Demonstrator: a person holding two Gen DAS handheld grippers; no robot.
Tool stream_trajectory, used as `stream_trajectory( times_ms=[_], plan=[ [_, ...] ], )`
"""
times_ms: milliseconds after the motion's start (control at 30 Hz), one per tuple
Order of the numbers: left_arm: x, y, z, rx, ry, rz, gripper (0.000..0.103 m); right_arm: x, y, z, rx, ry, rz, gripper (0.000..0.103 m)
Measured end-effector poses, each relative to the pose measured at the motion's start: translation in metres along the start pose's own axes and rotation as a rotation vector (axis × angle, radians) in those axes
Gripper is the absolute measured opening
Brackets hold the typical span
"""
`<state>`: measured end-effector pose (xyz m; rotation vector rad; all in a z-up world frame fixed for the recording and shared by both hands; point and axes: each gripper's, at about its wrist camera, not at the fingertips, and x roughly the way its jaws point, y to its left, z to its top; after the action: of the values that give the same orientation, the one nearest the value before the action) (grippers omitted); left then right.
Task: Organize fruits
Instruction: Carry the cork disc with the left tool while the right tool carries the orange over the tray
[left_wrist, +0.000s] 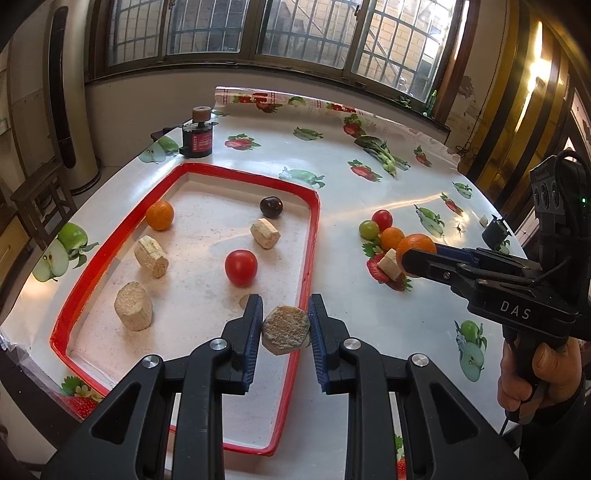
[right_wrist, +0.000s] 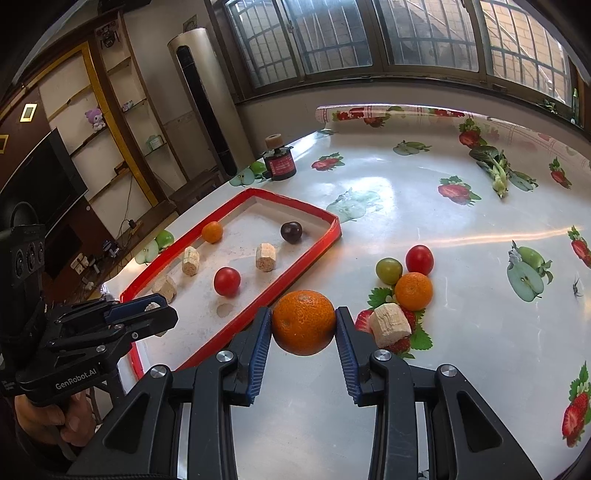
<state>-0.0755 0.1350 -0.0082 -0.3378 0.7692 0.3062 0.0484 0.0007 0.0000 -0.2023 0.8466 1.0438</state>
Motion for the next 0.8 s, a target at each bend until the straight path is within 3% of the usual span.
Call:
stream_trajectory(
  times_ms=[800],
  plan=[
    [0.001, 0.057, -0.012, -0.109, 0.007, 0.043, 0.022, 0.041, 0.037, 0.012, -0.064, 0.055, 0.046, 0.036]
  ],
)
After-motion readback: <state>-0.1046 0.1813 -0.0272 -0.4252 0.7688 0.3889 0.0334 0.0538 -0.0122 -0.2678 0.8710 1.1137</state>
